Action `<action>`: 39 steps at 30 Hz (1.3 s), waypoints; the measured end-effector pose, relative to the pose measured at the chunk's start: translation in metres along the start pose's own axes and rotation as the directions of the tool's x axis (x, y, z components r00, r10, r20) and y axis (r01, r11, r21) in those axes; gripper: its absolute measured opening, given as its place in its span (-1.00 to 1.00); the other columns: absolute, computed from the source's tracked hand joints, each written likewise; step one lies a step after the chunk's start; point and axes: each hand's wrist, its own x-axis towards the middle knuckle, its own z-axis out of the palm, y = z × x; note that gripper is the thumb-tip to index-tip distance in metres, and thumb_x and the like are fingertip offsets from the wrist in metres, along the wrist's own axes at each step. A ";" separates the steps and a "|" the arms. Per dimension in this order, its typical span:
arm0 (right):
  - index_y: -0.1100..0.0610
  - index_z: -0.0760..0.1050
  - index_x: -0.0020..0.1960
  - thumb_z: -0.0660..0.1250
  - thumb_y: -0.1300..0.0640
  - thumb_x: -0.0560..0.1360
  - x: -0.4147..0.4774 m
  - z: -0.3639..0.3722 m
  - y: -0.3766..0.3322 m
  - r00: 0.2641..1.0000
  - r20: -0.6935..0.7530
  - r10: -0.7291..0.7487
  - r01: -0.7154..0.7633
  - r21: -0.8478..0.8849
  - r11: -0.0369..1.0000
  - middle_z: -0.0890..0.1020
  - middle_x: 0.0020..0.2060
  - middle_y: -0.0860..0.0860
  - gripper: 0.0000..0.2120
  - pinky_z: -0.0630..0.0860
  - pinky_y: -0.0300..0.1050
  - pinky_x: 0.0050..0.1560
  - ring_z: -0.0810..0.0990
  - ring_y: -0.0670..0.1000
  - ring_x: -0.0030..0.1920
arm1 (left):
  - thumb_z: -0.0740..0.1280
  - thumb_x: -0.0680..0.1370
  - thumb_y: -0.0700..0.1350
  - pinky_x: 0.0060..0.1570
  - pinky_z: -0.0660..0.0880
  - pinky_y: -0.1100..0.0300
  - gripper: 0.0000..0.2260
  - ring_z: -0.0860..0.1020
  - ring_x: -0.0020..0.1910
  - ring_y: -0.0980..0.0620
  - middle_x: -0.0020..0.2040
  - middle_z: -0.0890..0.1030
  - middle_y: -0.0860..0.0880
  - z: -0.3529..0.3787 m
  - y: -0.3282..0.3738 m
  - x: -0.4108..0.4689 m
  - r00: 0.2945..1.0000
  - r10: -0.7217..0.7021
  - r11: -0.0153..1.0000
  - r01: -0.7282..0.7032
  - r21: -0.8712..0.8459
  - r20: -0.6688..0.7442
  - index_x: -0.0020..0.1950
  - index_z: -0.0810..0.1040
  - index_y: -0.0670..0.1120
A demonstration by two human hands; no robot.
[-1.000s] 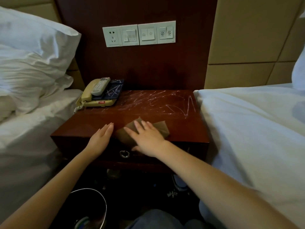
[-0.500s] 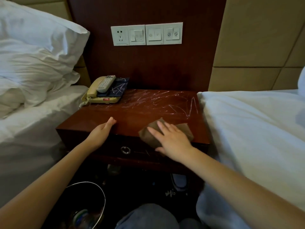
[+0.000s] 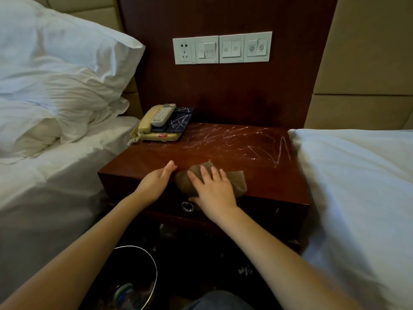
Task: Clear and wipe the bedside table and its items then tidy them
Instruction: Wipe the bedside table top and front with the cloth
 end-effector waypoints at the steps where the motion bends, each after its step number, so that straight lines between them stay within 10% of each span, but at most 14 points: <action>1: -0.04 -0.05 0.55 0.12 -0.18 0.58 0.006 0.002 -0.008 1.000 -0.013 0.005 -0.005 0.008 1.000 0.05 0.54 0.17 -0.36 -0.06 0.18 0.49 0.04 0.26 0.51 | -0.04 0.62 0.18 0.36 0.17 0.15 -0.51 0.30 0.43 0.00 0.41 0.40 -0.03 0.001 0.000 0.001 1.000 0.003 1.000 -0.003 -0.007 -0.008 0.36 0.45 -0.02; 19: -0.11 -0.19 0.55 0.29 -0.25 0.46 -0.110 -0.021 0.139 0.994 0.083 0.065 -0.057 -0.088 0.994 -0.03 0.56 -0.01 -0.13 -0.18 0.02 0.49 -0.04 0.03 0.54 | 0.05 0.61 0.15 0.44 0.07 0.06 -0.50 0.13 0.50 0.01 0.51 0.23 -0.03 0.010 0.015 -0.015 0.992 0.129 0.945 -0.123 0.304 0.001 0.49 0.23 -0.05; 26: 0.02 -0.16 0.56 0.27 -0.31 0.44 -0.092 -0.030 0.118 0.995 0.094 0.041 -0.051 0.101 0.994 0.03 0.55 0.04 -0.07 -0.12 0.09 0.49 -0.01 0.04 0.54 | 0.11 0.57 0.21 0.45 -0.21 0.16 -0.33 -0.10 0.53 0.08 0.56 -0.05 0.01 0.087 0.099 -0.044 0.760 0.594 0.493 -0.602 0.628 0.263 0.55 -0.08 -0.04; 30: 0.00 0.10 0.53 0.28 -0.18 0.51 -0.104 -0.068 0.144 0.964 0.029 0.263 -0.225 0.613 0.758 0.30 0.46 0.00 -0.31 0.24 -0.10 0.39 0.27 0.00 0.45 | 0.02 0.56 0.27 0.42 -0.27 0.14 -0.29 -0.19 0.52 0.04 0.56 -0.14 -0.03 0.113 0.117 -0.035 0.693 0.607 0.310 -0.657 0.687 0.390 0.54 -0.18 -0.08; 39: 0.06 0.33 0.41 0.21 0.03 0.60 -0.095 -0.080 0.143 0.916 -0.126 0.381 -0.176 0.727 0.663 0.49 0.29 0.03 -0.61 0.39 -0.24 0.19 0.46 -0.01 0.29 | 0.02 0.61 0.16 0.47 -0.01 0.09 -0.36 0.05 0.52 -0.07 0.54 0.07 -0.17 0.165 0.146 -0.037 0.611 0.572 0.151 -0.734 0.662 0.548 0.53 -0.06 -0.20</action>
